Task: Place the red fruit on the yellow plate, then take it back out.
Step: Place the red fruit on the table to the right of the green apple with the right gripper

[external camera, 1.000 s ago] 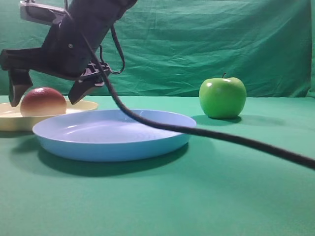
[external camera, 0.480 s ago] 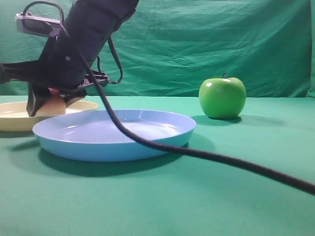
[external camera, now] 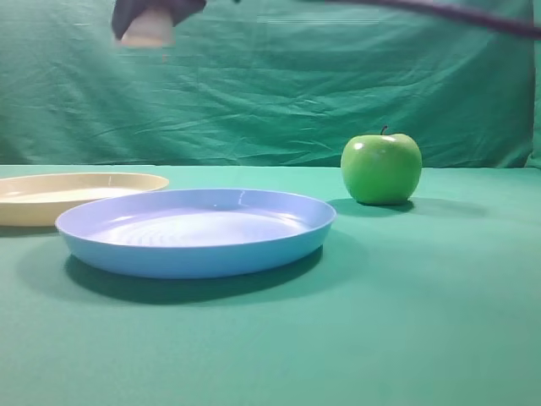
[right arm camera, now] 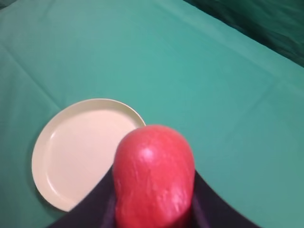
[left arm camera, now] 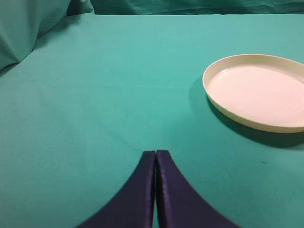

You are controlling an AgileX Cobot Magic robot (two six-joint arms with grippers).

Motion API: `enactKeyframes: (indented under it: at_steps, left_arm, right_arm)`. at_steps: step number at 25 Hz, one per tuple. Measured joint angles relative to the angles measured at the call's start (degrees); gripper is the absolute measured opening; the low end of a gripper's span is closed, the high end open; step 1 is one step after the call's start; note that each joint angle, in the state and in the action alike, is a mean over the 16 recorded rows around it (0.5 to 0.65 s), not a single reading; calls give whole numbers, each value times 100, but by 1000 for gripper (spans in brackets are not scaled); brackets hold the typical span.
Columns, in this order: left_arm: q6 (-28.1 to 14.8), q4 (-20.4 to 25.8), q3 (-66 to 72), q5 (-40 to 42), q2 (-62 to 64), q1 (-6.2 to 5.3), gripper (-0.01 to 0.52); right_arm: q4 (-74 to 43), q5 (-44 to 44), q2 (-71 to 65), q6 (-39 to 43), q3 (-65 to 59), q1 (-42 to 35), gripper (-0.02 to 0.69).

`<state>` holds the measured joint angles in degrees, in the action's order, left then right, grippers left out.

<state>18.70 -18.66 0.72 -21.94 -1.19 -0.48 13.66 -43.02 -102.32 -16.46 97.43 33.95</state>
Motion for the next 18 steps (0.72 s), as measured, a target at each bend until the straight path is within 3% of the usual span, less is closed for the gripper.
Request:
enactKeyframes:
  at_steps: [10,18]
  left_arm:
    - [0,0,0,0,0,0,0]
    - [0,0,0,0,0,0,0]
  right_arm:
    - [-116,637,2476,85,-3274,-882,208]
    - [-310,1556,3537,121,-5613,-1337,208]
